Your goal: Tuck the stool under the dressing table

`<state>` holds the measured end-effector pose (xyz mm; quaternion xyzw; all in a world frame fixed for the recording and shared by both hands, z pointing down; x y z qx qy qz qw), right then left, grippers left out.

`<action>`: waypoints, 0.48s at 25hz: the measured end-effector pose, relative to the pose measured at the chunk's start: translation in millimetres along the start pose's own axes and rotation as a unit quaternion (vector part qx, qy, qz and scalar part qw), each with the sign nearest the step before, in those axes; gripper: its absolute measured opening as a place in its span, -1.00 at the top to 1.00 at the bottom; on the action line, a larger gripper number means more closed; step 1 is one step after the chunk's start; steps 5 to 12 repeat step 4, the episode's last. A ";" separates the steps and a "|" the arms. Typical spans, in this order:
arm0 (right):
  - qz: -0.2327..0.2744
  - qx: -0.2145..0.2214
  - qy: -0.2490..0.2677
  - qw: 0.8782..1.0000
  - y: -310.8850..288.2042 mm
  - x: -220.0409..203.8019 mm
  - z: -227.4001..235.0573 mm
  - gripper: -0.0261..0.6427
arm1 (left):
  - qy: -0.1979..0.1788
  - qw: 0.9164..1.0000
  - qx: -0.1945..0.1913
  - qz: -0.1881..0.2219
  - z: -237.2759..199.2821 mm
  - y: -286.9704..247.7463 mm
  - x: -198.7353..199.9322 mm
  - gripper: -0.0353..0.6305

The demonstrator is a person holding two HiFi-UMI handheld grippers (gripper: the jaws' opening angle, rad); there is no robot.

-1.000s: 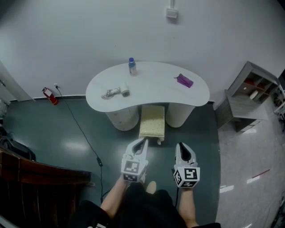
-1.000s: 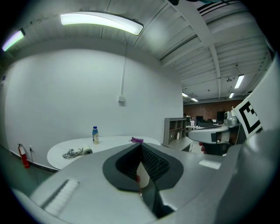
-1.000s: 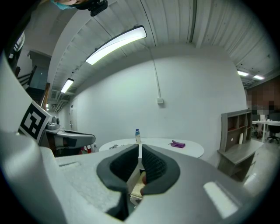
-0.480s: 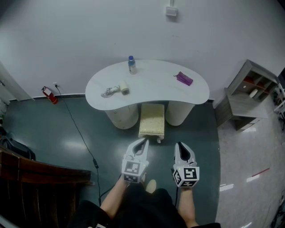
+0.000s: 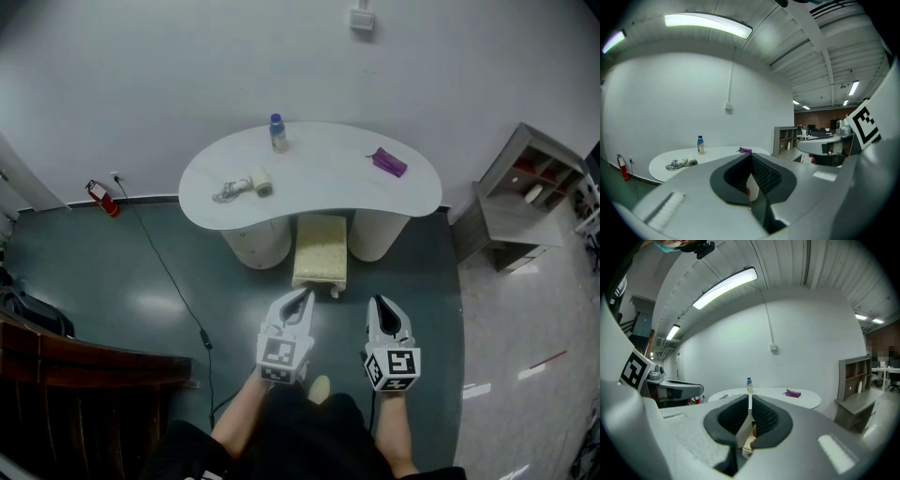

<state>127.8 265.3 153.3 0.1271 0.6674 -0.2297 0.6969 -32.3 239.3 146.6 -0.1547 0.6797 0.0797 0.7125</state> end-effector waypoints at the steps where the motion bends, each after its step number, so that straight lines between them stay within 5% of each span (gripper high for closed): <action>1: -0.001 0.000 0.000 1.000 -0.5 -0.9 -1.0 0.84 | 0.001 1.000 0.000 0.000 -0.7 0.4 -0.3 0.88; 12: -0.002 0.001 -0.002 1.000 -1.8 -3.4 -4.5 0.84 | 0.001 1.000 -0.001 0.001 -3.4 1.7 -0.8 0.87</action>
Point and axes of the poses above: the fingertips, and each gripper's own axes: y backward along the fingers, z to its right, x out of its top, the point moved 2 cm from there along y, backward along the fingers, and after that the axes turned 14 degrees about x, right-handed, at the moved point
